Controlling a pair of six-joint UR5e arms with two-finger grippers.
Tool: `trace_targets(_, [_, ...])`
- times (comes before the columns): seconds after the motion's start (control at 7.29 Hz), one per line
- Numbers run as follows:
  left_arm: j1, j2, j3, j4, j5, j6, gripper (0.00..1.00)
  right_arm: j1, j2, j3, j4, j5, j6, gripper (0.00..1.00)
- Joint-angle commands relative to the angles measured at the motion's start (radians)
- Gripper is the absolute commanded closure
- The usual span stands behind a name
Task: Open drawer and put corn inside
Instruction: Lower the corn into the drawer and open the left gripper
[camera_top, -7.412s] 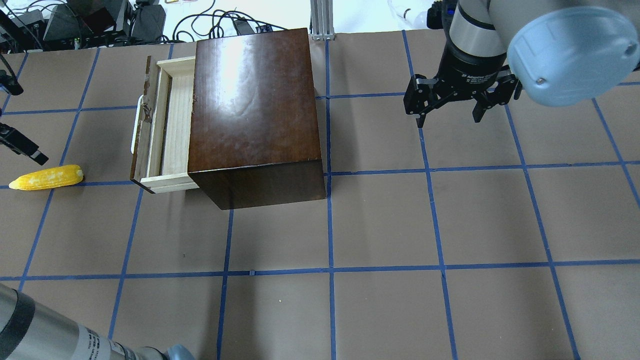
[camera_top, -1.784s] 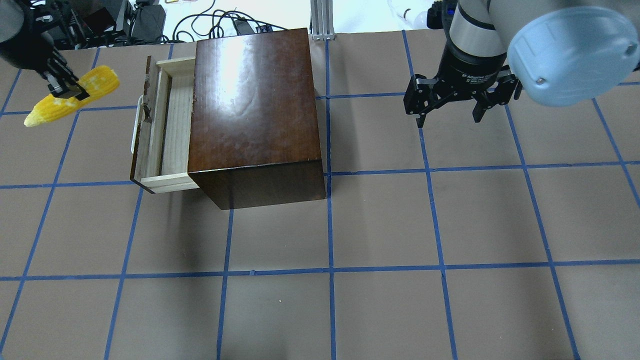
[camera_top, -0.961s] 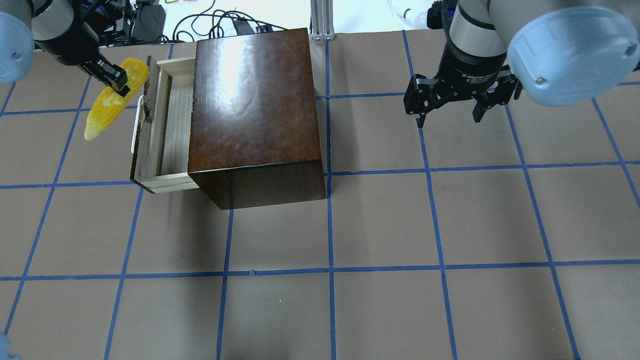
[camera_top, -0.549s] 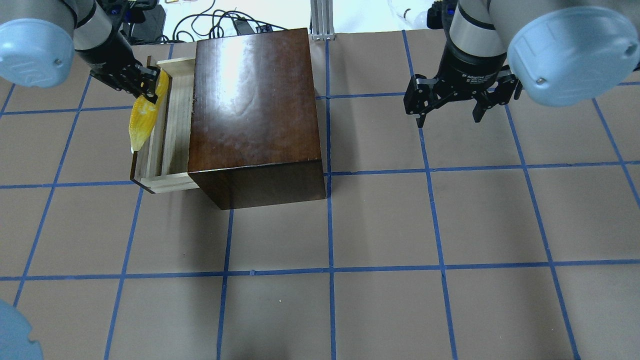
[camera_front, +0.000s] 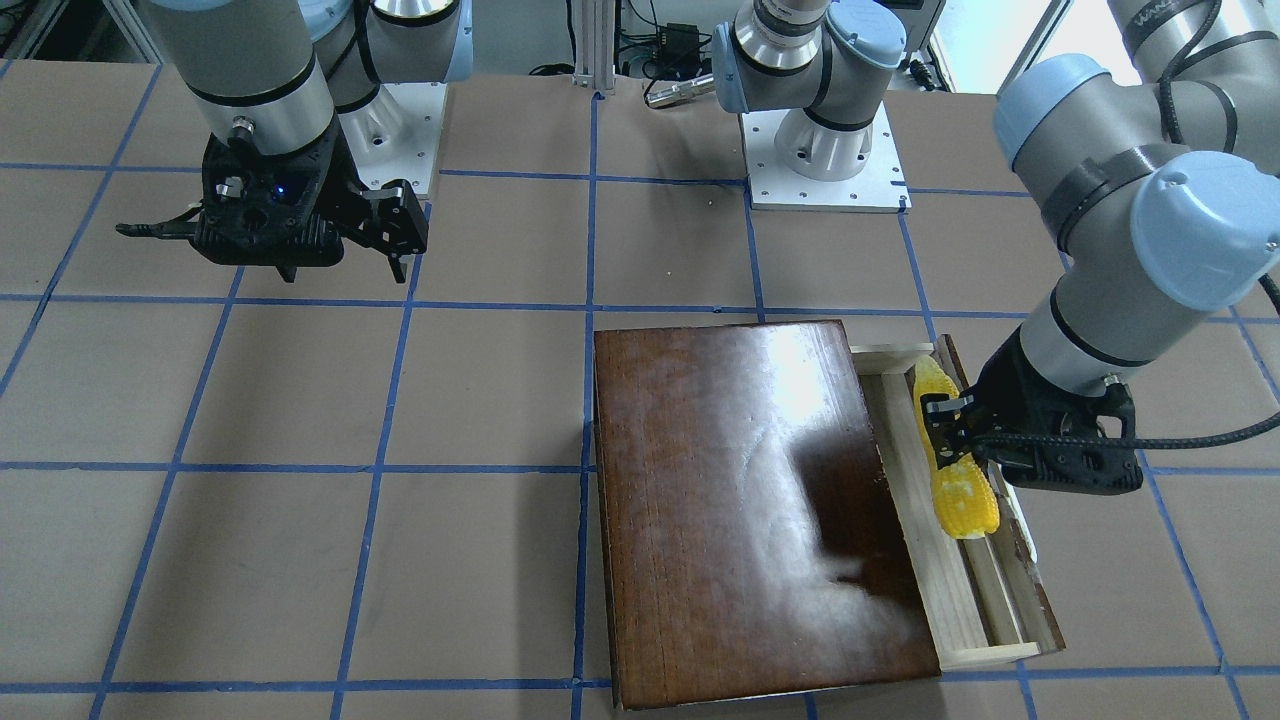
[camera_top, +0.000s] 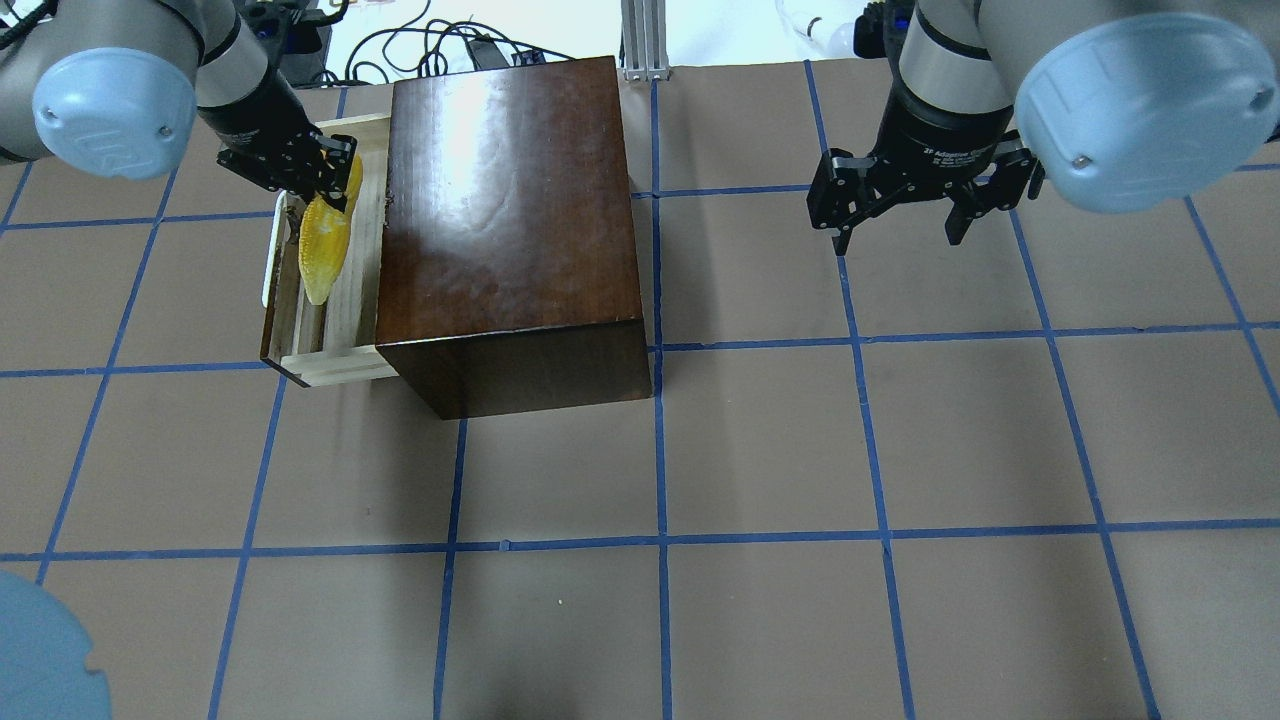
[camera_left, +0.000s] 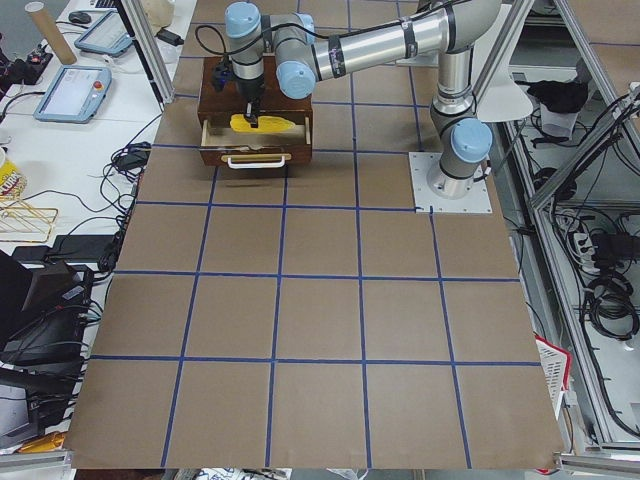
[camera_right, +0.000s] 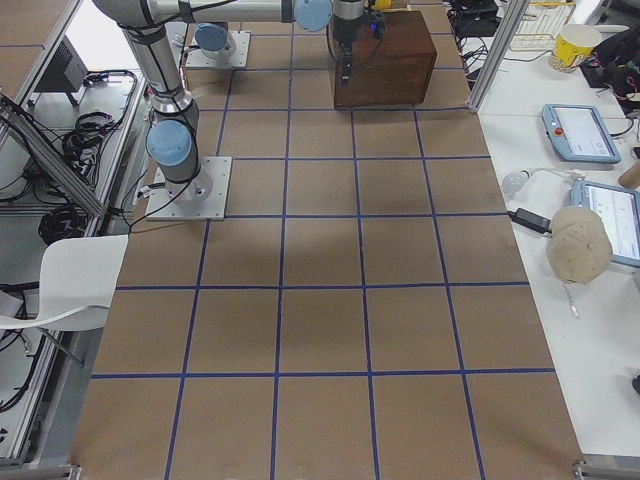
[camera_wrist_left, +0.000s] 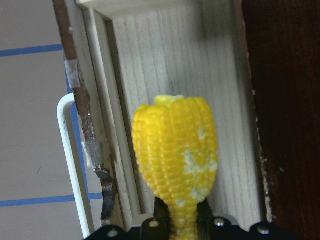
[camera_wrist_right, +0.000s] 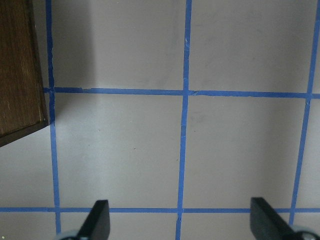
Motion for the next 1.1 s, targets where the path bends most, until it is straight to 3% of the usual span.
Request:
trace_targets(0.0, [0.003, 0.000, -0.003, 0.002, 0.002, 0.001, 0.00, 0.000, 0.000, 0.000, 0.000, 0.000, 0.000, 0.00])
trace_targets(0.55, [0.008, 0.027, -0.015, -0.010, 0.002, -0.004, 0.00, 0.000, 0.000, 0.000, 0.000, 0.000, 0.000, 0.00])
trace_targets(0.96, [0.162, 0.047, -0.005, -0.012, 0.002, 0.140, 0.00, 0.000, 0.000, 0.000, 0.000, 0.000, 0.000, 0.00])
